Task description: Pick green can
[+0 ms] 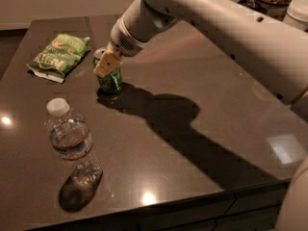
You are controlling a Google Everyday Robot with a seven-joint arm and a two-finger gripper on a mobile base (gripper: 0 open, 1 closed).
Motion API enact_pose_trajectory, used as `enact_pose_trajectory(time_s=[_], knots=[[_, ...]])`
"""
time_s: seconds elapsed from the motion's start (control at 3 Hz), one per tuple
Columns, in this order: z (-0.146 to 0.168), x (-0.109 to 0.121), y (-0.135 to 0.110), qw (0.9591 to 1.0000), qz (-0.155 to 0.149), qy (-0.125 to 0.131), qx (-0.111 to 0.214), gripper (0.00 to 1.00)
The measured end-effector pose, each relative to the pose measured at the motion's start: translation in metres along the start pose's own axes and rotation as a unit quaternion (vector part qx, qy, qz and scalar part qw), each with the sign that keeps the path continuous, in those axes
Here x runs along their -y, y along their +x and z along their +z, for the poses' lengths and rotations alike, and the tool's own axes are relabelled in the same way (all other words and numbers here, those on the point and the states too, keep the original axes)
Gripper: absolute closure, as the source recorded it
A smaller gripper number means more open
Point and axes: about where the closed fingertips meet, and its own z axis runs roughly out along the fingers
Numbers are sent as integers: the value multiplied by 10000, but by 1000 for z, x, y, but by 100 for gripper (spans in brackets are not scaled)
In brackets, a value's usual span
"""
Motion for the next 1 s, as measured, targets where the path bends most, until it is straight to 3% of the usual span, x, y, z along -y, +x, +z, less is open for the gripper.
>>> enact_pose_trajectory(time_s=[0.33, 0.67, 1.0], knots=[[-26, -1, -7, 9998, -101, -50, 147, 91], [-71, -11, -23, 9983, -394, -205, 368, 100], [-106, -22, -36, 9954, -720, -358, 513, 100]])
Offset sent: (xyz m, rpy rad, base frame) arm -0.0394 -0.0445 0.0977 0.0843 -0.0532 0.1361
